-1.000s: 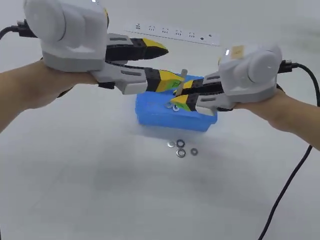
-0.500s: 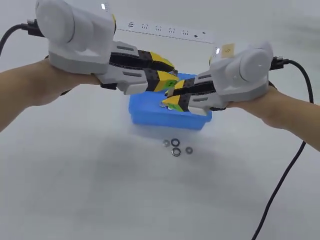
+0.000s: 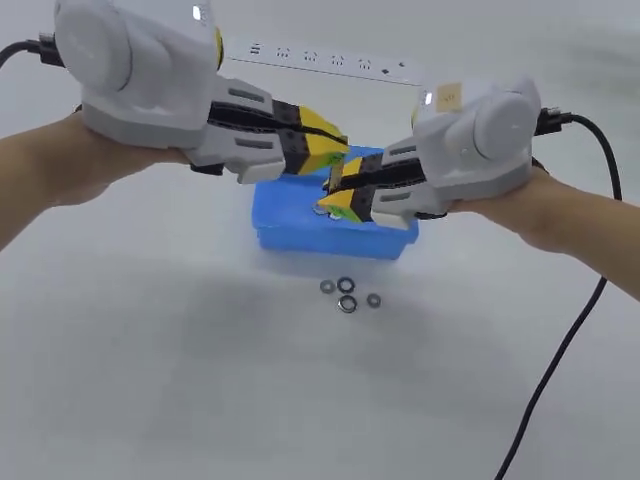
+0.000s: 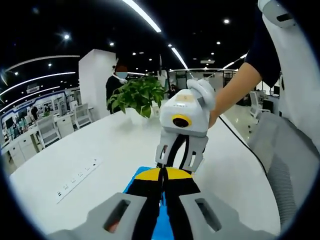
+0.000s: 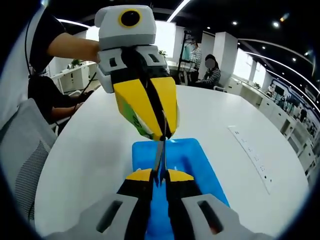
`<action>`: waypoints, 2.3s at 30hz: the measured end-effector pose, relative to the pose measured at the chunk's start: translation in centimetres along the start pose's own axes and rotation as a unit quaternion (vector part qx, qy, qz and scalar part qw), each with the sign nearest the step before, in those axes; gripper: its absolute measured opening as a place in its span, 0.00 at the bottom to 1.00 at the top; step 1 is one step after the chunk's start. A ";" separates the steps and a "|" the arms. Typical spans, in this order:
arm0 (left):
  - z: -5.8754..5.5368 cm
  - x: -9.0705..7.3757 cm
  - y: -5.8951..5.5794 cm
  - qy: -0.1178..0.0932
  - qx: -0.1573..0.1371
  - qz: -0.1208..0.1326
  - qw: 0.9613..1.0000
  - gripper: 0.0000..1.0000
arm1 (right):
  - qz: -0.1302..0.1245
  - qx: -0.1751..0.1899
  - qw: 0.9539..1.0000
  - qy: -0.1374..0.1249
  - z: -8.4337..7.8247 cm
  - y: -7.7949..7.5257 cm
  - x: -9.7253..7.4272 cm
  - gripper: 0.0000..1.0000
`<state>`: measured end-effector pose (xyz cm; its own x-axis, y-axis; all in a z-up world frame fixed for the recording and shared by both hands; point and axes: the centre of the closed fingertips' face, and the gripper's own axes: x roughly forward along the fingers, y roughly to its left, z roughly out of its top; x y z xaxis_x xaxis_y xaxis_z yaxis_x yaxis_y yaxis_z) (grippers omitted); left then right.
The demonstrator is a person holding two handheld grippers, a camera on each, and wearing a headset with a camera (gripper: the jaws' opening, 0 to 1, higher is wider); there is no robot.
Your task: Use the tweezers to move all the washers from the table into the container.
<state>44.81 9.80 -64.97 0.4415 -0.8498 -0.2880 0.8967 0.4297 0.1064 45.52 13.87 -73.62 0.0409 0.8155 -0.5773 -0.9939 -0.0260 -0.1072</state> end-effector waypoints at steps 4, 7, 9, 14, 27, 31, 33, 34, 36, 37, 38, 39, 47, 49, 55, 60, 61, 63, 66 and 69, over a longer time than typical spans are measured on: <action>0.1 -0.3 0.2 -0.002 0.005 0.003 1.000 0.04 | -0.004 -0.002 1.000 -0.001 0.3 -0.2 0.0 0.11; 0.1 -0.4 0.4 -0.005 0.004 0.006 1.000 0.04 | -0.008 -0.003 1.000 -0.002 0.4 -0.3 -0.1 0.12; 0.2 -0.4 0.5 -0.007 0.003 0.007 1.000 0.04 | -0.010 -0.002 1.000 -0.002 0.5 -0.3 -0.1 0.13; 0.2 -0.4 0.2 0.002 0.002 0.005 1.000 0.04 | -0.003 0.005 1.000 -0.004 0.7 0.0 -0.2 0.15; 1.4 -1.5 1.0 -0.003 0.005 0.031 0.999 0.04 | -0.011 -0.002 1.000 0.008 0.6 0.5 -0.8 0.32; 2.2 -2.0 0.8 -0.007 0.010 0.038 0.999 0.04 | -0.035 -0.004 0.999 0.007 0.7 0.3 -1.8 0.40; 2.6 -2.4 1.0 -0.009 0.017 0.042 0.999 0.04 | -0.050 -0.004 0.999 -0.003 1.0 0.2 -2.6 0.42; 2.8 -2.5 1.0 -0.010 0.018 0.043 0.999 0.04 | -0.056 -0.004 0.998 -0.007 1.1 0.2 -3.0 0.44; 3.3 -2.9 1.0 -0.013 0.022 0.044 0.999 0.04 | -0.071 -0.008 0.997 -0.014 1.0 0.5 -4.1 0.45; 3.5 -3.1 0.9 -0.013 0.023 0.044 0.999 0.04 | -0.079 -0.010 0.997 -0.019 0.7 0.9 -4.7 0.47; 3.7 -3.2 0.8 -0.013 0.025 0.044 0.999 0.04 | -0.083 -0.012 0.996 -0.019 0.3 1.3 -5.2 0.48; 4.0 -3.4 0.7 -0.015 0.028 0.043 0.999 0.04 | -0.089 -0.012 0.996 -0.017 -0.3 1.7 -5.7 0.50; 5.3 -4.0 -0.6 -0.023 0.037 0.045 0.998 0.04 | -0.137 0.026 0.990 -0.017 -3.2 4.2 -9.6 0.68; 5.5 -4.1 -0.9 -0.026 0.037 0.045 0.998 0.04 | -0.143 0.030 0.989 -0.012 -3.9 4.9 -10.3 0.71; 6.6 -4.4 -2.7 -0.037 0.042 0.050 0.997 0.04 | -0.151 0.057 0.987 -0.023 -4.5 6.5 -11.5 0.82; 6.2 -4.5 -4.2 -0.035 0.060 0.041 0.997 0.04 | -0.146 0.045 0.988 -0.015 -5.0 7.7 -11.7 0.89; 6.2 -4.4 -4.7 -0.036 0.065 0.040 0.996 0.04 | -0.145 0.046 0.988 -0.014 -5.2 7.9 -11.7 0.91; 5.9 -4.3 -5.5 -0.037 0.065 0.038 0.996 0.04 | -0.143 0.045 0.989 -0.009 -5.7 8.3 -11.8 0.93; 5.1 -4.1 -6.3 -0.040 0.057 0.036 0.997 0.04 | -0.138 0.049 0.989 -0.007 -6.1 9.1 -11.9 0.96; 4.1 -3.8 -7.0 -0.038 0.045 0.033 0.998 0.04 | -0.131 0.059 0.990 0.000 -7.1 9.9 -11.8 0.98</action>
<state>36.96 8.79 -60.76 0.4975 -0.8430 -0.2046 0.8635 0.4587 0.2097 35.91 -0.09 -73.58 0.2982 0.7857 -0.5420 -0.9544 0.2534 -0.1578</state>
